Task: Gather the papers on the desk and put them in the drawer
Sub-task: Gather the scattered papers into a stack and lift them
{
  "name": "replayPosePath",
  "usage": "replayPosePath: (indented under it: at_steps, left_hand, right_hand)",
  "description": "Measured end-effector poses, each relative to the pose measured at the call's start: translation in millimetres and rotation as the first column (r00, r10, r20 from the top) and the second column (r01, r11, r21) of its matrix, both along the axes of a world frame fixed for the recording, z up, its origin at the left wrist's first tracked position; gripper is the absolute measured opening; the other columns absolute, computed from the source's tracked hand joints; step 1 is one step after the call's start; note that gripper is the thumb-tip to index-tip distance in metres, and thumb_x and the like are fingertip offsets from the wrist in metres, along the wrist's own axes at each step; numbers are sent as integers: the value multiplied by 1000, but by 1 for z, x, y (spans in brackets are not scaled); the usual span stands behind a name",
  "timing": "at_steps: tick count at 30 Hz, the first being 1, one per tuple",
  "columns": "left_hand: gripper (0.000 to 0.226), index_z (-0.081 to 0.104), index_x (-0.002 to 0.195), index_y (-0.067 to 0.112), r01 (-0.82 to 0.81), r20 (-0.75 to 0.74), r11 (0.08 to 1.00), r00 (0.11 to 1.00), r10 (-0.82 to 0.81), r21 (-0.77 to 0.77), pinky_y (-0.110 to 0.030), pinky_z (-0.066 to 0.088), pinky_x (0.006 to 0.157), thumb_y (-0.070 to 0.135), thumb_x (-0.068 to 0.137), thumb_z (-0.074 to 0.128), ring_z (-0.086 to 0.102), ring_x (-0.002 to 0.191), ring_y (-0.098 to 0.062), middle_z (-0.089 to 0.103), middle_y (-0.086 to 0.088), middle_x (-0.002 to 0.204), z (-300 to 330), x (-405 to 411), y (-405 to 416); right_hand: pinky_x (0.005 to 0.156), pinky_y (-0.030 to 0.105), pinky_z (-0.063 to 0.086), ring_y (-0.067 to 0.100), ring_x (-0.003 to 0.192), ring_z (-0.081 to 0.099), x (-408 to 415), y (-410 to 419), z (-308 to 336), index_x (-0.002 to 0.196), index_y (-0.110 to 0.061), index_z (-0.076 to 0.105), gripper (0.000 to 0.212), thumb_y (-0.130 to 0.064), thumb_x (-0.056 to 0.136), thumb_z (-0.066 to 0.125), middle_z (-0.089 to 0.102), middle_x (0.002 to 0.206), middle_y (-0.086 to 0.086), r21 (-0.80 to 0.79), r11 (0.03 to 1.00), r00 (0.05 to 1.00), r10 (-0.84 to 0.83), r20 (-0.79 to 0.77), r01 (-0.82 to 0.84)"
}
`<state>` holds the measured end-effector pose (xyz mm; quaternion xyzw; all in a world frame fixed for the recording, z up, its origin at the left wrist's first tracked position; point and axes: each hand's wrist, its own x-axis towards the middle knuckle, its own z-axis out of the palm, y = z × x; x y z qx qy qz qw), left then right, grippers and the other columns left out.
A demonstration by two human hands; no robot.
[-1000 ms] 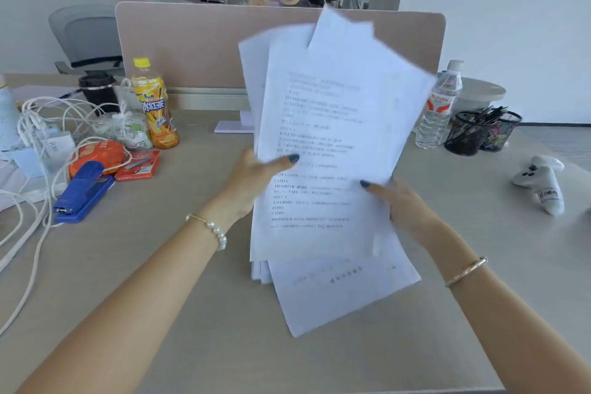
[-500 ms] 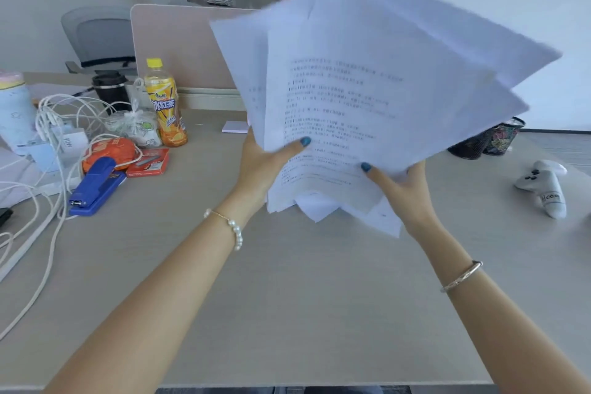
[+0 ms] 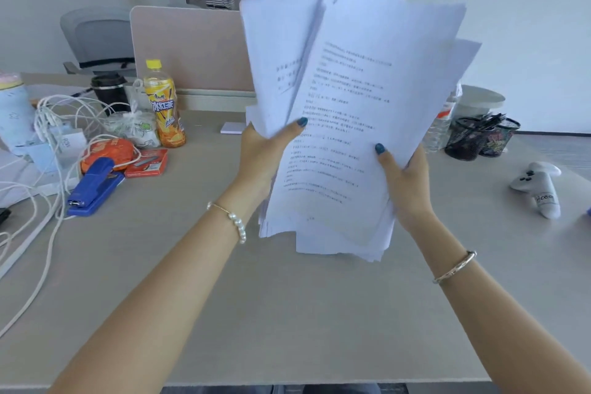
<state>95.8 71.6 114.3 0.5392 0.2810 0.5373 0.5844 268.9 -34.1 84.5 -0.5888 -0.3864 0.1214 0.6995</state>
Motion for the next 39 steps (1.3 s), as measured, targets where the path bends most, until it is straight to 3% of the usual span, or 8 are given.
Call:
replayPosePath:
  at_steps: [3,9,18,25,32,34,36,39]
  left_hand:
    - [20,69,96,19,96,-65,993,993,-100,-62,-16,54,64,17,77,75,72,80,-1,74,12,86,-20,-3,4]
    - [26,70,94,26,149,-212,988,965,-156,-51,-37,55,87,12,73,78,70,99,-16,73,-1,106,-49,-8,5]
    - [32,67,94,28,47,-44,984,998,-40,171,-19,55,73,3,74,76,69,90,1,74,21,86,-21,-6,-1]
    - [27,60,114,31,43,-105,944,994,-9,326,-29,46,100,41,89,55,61,111,0,68,16,114,19,-4,6]
    - [48,39,139,23,61,-189,965,982,-13,255,-17,35,106,43,96,39,46,121,7,52,19,131,1,-18,18]
    - [34,43,130,27,96,-198,964,979,-47,247,-14,39,100,35,97,41,51,116,9,55,20,122,-8,-25,24]
    - [25,55,105,27,72,-193,969,981,-25,238,-30,43,98,46,92,48,59,109,-13,61,6,103,-15,-30,32]
    - [50,46,66,12,-54,-149,960,984,98,276,-29,30,61,59,83,53,38,62,-20,41,-3,67,-14,-31,32]
  right_hand:
    - [73,11,51,-14,89,60,1,-4,-13,111,-33,49,28,-20,89,60,60,106,-21,17,999,999,31,-36,-31]
    - [87,29,51,5,112,58,12,-16,-20,110,-48,47,54,-15,75,71,58,123,-11,-113,968,972,231,43,-225]
    - [96,44,49,18,118,55,12,-19,1,129,-19,46,67,-22,68,74,57,129,3,-142,968,962,227,151,-206]
    - [95,41,51,14,115,59,18,-15,14,127,-16,49,67,-24,68,78,61,126,1,-168,964,947,238,214,-204]
    - [80,23,55,4,104,62,19,-22,0,119,-26,48,48,-8,80,70,62,117,-9,-96,974,975,214,63,-208]
    - [79,23,56,5,102,63,20,-22,-1,114,-29,50,45,-5,80,69,63,115,-9,-101,971,973,224,60,-217]
    - [81,29,55,12,101,64,21,-22,-1,109,-27,54,41,-2,80,67,65,111,-5,-118,963,968,248,40,-242]
    - [84,37,54,21,103,67,21,-19,1,115,-11,57,37,-2,80,67,68,112,3,-132,948,956,294,11,-290]
